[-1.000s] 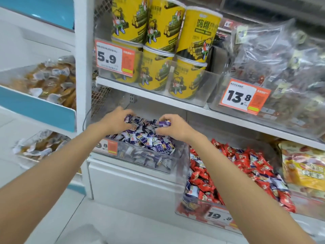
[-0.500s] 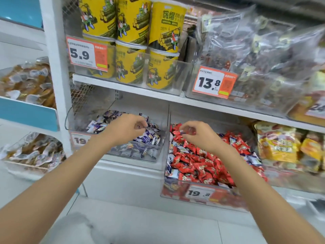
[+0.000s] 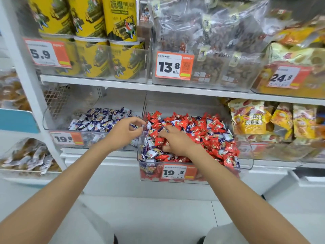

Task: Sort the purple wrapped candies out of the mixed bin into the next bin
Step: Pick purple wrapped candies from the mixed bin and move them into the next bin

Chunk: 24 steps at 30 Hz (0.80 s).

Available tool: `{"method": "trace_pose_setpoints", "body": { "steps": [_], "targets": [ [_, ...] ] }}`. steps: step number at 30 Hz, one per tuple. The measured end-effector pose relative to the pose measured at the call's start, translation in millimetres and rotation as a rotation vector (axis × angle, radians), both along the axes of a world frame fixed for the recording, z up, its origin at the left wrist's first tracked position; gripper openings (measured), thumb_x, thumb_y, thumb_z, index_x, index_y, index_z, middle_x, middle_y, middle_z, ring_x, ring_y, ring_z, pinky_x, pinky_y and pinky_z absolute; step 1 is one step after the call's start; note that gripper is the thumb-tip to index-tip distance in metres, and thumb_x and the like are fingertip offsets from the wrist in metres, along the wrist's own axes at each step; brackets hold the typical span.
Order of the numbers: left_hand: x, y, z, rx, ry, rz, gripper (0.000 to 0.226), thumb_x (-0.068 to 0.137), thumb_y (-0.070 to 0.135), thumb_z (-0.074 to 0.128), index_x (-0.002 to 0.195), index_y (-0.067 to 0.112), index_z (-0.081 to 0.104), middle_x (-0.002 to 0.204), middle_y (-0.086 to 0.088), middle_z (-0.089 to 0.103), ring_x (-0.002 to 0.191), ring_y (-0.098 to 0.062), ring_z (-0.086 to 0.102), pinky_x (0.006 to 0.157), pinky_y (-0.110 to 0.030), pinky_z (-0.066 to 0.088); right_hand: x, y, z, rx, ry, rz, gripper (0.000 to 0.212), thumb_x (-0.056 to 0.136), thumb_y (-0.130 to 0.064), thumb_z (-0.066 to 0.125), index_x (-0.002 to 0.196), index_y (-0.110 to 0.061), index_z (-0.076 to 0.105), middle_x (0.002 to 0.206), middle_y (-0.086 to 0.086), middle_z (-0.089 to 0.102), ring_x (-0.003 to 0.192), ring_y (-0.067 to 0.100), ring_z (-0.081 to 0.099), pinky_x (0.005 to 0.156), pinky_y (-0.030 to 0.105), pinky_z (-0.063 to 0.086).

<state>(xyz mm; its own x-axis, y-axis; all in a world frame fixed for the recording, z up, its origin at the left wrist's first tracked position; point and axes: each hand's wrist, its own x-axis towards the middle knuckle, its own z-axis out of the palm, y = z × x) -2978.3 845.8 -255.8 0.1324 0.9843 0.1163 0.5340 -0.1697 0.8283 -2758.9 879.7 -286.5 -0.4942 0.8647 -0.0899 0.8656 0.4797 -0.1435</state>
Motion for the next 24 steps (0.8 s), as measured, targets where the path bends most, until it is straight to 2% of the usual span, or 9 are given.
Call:
{"method": "trace_pose_setpoints", "body": {
  "steps": [4,7,9,12,14,16,18,20,24],
  "targets": [
    [-3,2,-1,-0.021,0.012,0.002,0.016,0.093,0.018,0.060,0.103,0.030,0.065,0.081,-0.003,0.069,0.039,-0.012,0.032,0.036,-0.021,0.026,37,14,9,0.038,0.037,-0.095,0.052,0.093,-0.032,0.057,0.141,-0.021,0.041,0.140,0.011,0.039,0.127,0.029,0.041,0.105,0.048,0.039],
    [-3,3,-3,-0.040,-0.003,-0.005,0.015,0.094,0.022,0.060,0.103,0.033,0.065,0.091,-0.010,0.072,0.047,-0.017,0.031,0.036,-0.020,0.025,70,23,16,0.058,0.056,-0.199,0.040,0.092,-0.035,0.057,0.129,-0.021,0.051,0.130,0.009,0.045,0.119,0.029,0.047,0.101,0.044,0.042],
    [-3,4,-4,-0.046,-0.019,-0.009,0.014,0.094,0.022,0.060,0.103,0.032,0.065,0.097,-0.008,0.071,0.050,-0.019,0.033,0.036,-0.020,0.026,89,24,20,0.015,0.095,-0.237,0.035,0.092,-0.040,0.058,0.123,-0.024,0.056,0.131,0.010,0.047,0.122,0.030,0.045,0.102,0.044,0.040],
    [-4,6,-5,-0.038,-0.028,-0.023,0.014,0.093,0.022,0.061,0.104,0.031,0.065,0.098,-0.005,0.070,0.052,-0.021,0.037,0.036,-0.022,0.026,104,19,26,0.067,0.165,-0.273,0.044,0.091,-0.046,0.060,0.132,-0.031,0.055,0.145,0.010,0.043,0.134,0.032,0.038,0.111,0.047,0.032],
    [-3,6,-6,-0.028,-0.032,-0.019,0.015,0.093,0.021,0.061,0.102,0.032,0.065,0.091,-0.009,0.070,0.049,-0.020,0.035,0.037,-0.022,0.026,94,14,31,0.189,0.205,-0.230,0.043,0.092,-0.037,0.062,0.134,-0.029,0.055,0.145,0.007,0.046,0.135,0.029,0.037,0.113,0.046,0.030],
    [-1,6,-4,0.015,-0.003,-0.006,0.016,0.092,0.018,0.062,0.100,0.030,0.067,0.093,-0.006,0.068,0.047,-0.016,0.042,0.037,-0.023,0.031,68,8,33,0.190,0.240,-0.116,0.039,0.092,-0.031,0.063,0.131,-0.027,0.058,0.140,0.002,0.053,0.133,0.023,0.040,0.113,0.046,0.031],
    [1,6,0,0.070,0.056,0.010,0.017,0.090,0.016,0.064,0.101,0.028,0.068,0.101,-0.001,0.062,0.055,-0.006,0.051,0.044,-0.016,0.038,42,6,25,0.120,0.137,-0.029,0.042,0.092,-0.036,0.063,0.132,-0.029,0.056,0.141,0.000,0.051,0.135,0.022,0.037,0.114,0.050,0.026],
    [2,6,6,0.130,0.148,0.030,0.021,0.087,0.014,0.067,0.099,0.031,0.068,0.105,0.004,0.056,0.076,-0.003,0.053,0.059,-0.013,0.039,35,10,14,0.048,-0.022,-0.020,0.044,0.092,-0.042,0.060,0.133,-0.031,0.054,0.142,0.000,0.048,0.137,0.023,0.034,0.115,0.053,0.018],
    [14,12,19,0.183,0.281,-0.009,0.027,0.083,0.010,0.069,0.098,0.032,0.066,0.095,0.016,0.055,0.083,-0.001,0.051,0.067,-0.018,0.039,73,26,12,0.077,0.042,-0.132,0.036,0.090,-0.048,0.060,0.119,-0.028,0.063,0.119,-0.001,0.064,0.116,0.022,0.053,0.108,0.045,0.032]
  ]
}}
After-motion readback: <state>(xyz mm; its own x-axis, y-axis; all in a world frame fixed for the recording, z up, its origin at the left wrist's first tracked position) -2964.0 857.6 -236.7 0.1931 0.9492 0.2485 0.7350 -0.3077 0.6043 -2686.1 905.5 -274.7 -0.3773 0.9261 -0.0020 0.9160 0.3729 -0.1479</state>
